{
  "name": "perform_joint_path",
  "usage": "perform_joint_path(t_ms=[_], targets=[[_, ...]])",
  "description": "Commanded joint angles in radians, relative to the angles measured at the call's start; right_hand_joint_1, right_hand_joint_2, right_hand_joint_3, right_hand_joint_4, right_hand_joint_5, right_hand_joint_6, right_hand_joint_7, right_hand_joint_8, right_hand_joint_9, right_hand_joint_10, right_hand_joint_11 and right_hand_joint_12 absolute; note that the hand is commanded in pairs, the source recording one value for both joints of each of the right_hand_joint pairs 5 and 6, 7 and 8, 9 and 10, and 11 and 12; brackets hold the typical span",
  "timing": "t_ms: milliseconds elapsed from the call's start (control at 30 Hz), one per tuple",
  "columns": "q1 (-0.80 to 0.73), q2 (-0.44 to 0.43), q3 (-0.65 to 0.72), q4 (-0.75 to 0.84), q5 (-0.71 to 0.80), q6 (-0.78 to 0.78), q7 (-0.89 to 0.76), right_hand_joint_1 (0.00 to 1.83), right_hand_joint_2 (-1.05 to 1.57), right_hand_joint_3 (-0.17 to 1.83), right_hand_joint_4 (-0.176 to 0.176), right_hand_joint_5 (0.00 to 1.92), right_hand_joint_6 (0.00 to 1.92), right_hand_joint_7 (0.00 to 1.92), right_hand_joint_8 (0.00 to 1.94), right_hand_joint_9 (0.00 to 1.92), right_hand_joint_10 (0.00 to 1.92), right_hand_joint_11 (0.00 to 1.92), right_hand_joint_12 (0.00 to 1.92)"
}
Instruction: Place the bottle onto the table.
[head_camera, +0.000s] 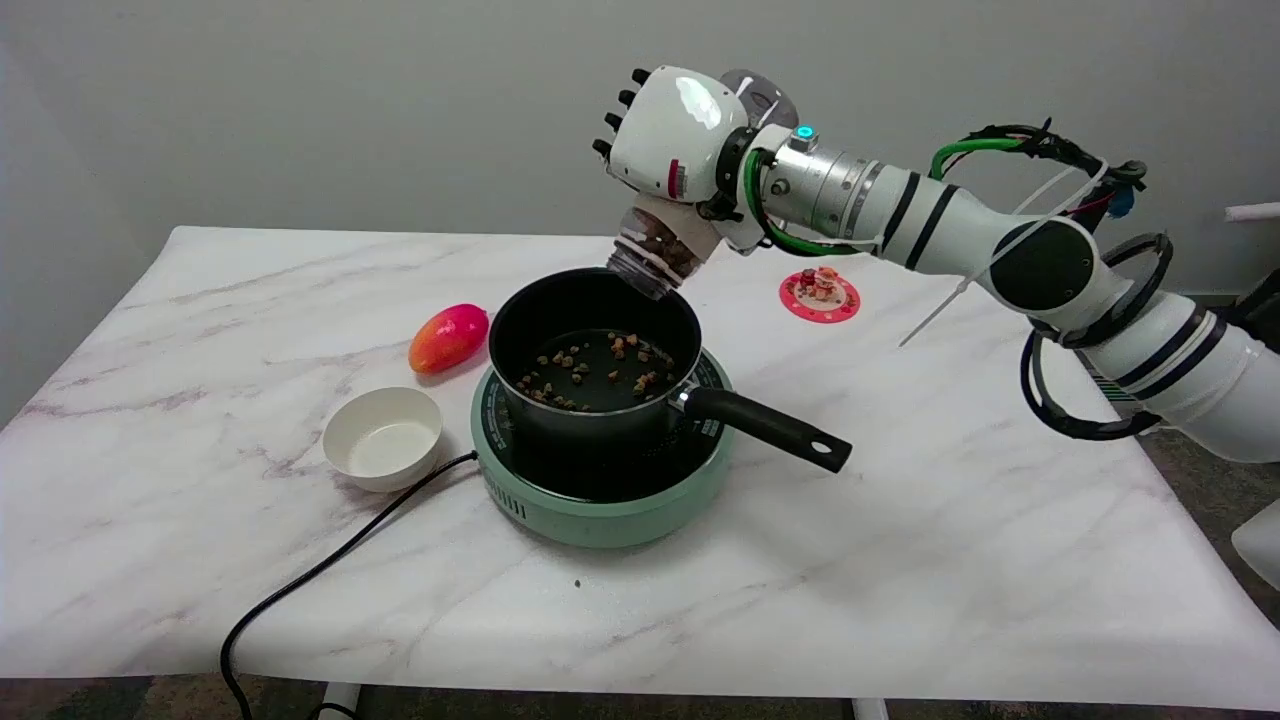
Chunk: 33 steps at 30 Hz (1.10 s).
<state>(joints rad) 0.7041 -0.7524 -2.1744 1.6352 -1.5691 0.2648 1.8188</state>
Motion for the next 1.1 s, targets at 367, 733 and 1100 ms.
perform_joint_path(t_ms=[367, 733, 1100], targets=[[-0.008, 0.026, -0.020, -0.001, 0.157, -0.061, 0.025, 1.49, 0.59, 1.01, 0.000, 1.66, 1.66, 1.56, 1.56, 1.32, 1.32, 1.13, 1.13], [-0.068, 0.026, 0.049, -0.031, 0.508, -0.116, 0.028, 1.51, 0.48, 1.10, 0.000, 1.58, 1.58, 1.53, 1.53, 1.32, 1.32, 1.11, 1.11], [-0.145, 0.028, 0.203, -0.137, 0.867, -0.110, 0.012, 1.54, 0.38, 1.16, 0.000, 1.52, 1.52, 1.51, 1.51, 1.31, 1.31, 1.08, 1.08]])
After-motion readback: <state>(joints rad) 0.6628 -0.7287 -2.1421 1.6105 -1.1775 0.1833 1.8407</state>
